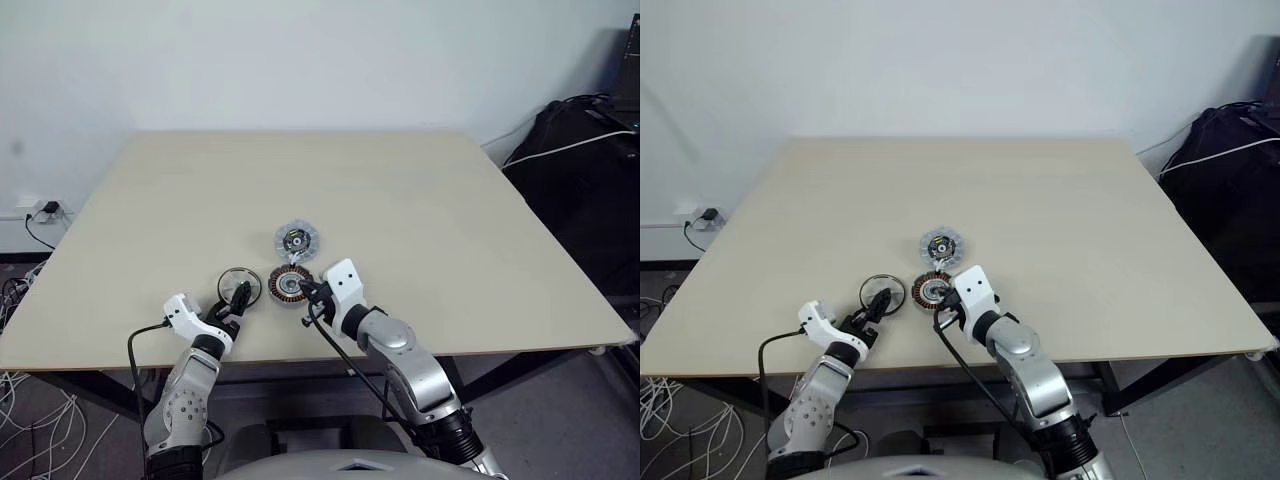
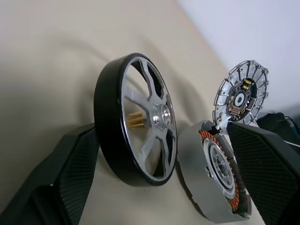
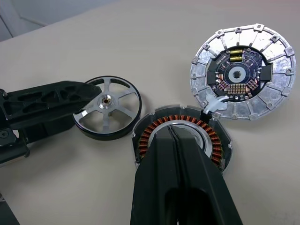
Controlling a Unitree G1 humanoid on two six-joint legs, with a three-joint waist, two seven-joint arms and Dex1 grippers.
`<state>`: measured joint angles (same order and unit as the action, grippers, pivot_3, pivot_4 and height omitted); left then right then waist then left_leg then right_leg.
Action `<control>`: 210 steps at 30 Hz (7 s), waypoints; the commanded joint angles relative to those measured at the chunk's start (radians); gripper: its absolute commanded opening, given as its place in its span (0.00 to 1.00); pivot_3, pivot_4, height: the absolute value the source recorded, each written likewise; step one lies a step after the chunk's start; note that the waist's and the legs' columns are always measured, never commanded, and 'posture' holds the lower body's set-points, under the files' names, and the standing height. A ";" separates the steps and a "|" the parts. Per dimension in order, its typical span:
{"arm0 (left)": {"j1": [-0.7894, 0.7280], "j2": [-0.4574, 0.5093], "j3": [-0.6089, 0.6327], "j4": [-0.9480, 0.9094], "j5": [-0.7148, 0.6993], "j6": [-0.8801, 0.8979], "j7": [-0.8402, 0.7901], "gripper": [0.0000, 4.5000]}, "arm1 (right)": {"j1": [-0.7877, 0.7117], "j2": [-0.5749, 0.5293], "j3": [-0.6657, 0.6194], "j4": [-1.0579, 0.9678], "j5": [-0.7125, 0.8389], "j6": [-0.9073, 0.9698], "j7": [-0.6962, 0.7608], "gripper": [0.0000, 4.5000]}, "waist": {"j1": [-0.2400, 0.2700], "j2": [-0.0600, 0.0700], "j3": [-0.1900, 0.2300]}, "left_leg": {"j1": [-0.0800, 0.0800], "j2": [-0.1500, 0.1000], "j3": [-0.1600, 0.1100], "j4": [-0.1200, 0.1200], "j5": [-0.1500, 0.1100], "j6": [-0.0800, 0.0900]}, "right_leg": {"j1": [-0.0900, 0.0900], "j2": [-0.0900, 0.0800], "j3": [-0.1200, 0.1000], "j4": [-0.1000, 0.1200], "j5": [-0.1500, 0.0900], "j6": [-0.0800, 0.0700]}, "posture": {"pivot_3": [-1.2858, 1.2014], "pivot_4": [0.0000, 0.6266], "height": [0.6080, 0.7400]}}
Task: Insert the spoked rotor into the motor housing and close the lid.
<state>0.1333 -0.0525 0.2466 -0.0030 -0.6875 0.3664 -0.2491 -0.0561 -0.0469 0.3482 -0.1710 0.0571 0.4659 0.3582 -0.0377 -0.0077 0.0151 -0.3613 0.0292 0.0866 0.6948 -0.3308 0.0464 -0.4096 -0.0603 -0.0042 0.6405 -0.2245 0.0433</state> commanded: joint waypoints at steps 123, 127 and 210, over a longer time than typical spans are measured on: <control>-0.062 -0.064 -0.063 0.053 -0.298 0.152 -0.181 0.99 | 0.119 -0.189 -0.052 -0.096 0.183 0.053 0.147 0.00 | 0.004 -0.007 0.000 | -0.002 -0.001 -0.009 0.003 0.002 0.005 | 0.001 -0.001 0.001 -0.005 0.004 -0.001 | 0.52 0.00 1.00; -0.042 -0.055 -0.063 0.015 -0.290 0.138 -0.190 0.99 | 0.120 -0.191 -0.052 -0.097 0.183 0.051 0.146 0.00 | 0.004 -0.008 0.000 | -0.003 -0.001 -0.009 0.003 0.001 0.005 | 0.001 -0.001 0.001 -0.006 0.004 -0.001 | 0.52 0.00 1.00; 0.129 0.100 -0.336 0.123 0.531 -0.726 -0.162 0.00 | -0.501 -0.259 0.226 0.352 -0.247 -0.159 0.485 0.63 | 0.001 0.014 -0.003 | -0.002 -0.004 -0.003 0.001 0.001 0.006 | 0.002 0.000 0.001 -0.010 0.008 0.004 | 0.52 0.00 1.00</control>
<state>0.2716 0.0496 -0.0848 0.1555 -0.1585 -0.3571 -0.4150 -0.5283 -0.3054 0.5783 0.1869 -0.1794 0.3318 0.8314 -0.0363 0.0062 0.0121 -0.3637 0.0254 0.0831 0.6961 -0.3301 0.0525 -0.4080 -0.0603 -0.0033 0.6305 -0.2163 0.0475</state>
